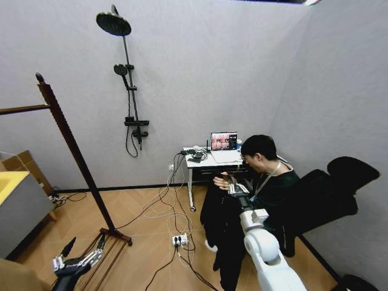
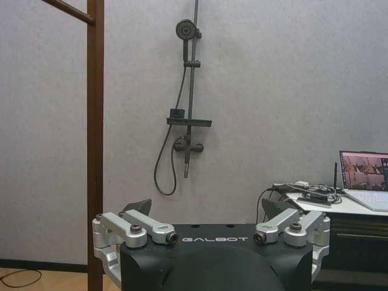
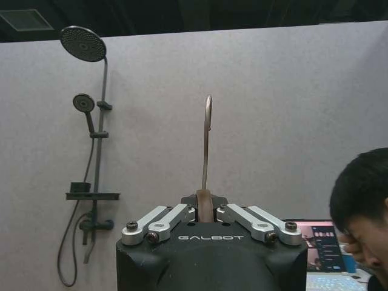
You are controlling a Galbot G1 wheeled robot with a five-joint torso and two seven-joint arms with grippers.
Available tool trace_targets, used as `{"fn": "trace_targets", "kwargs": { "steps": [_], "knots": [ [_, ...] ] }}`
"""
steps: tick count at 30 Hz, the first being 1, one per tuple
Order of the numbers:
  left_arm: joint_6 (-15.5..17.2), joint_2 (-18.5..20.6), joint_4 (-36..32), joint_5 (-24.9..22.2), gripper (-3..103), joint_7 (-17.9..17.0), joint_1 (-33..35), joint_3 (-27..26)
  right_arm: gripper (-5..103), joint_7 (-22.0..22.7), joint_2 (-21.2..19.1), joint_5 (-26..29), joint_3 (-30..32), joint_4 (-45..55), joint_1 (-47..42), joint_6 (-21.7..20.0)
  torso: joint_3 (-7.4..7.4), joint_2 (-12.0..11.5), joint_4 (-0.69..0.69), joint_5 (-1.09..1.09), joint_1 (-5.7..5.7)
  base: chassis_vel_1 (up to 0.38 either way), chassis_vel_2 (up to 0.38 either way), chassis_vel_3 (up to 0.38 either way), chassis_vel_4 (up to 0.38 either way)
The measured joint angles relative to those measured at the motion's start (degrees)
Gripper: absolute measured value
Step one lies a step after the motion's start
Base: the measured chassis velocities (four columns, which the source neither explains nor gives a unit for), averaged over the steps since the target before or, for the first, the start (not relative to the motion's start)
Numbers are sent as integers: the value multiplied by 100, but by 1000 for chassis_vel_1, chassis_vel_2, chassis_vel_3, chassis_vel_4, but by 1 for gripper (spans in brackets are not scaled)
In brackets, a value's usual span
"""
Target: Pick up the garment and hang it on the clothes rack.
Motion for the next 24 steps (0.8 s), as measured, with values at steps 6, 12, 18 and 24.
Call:
{"fn": "trace_targets", "kwargs": {
  "steps": [6, 12, 18, 24],
  "knots": [
    [0, 0, 0, 0, 100, 0, 1, 0, 9, -16, -6, 2, -340, -101, 260, 13, 0, 0, 0, 0, 0, 0, 0, 0, 0],
    [0, 0, 0, 0, 100, 0, 0, 0, 9, -28, 57, 107, -585, -532, 778, 8, 1, 0, 1, 1, 0, 0, 0, 0, 0],
    [0, 0, 0, 0, 100, 0, 0, 0, 9, -34, 98, 195, -586, -548, 877, 9, 0, 0, 0, 0, 0, 0, 0, 0, 0],
    [0, 0, 0, 0, 100, 0, 0, 0, 9, -34, 98, 197, -541, -396, 678, 7, 0, 1, 0, 0, 0, 43, 30, 31, 44]
  ]
}}
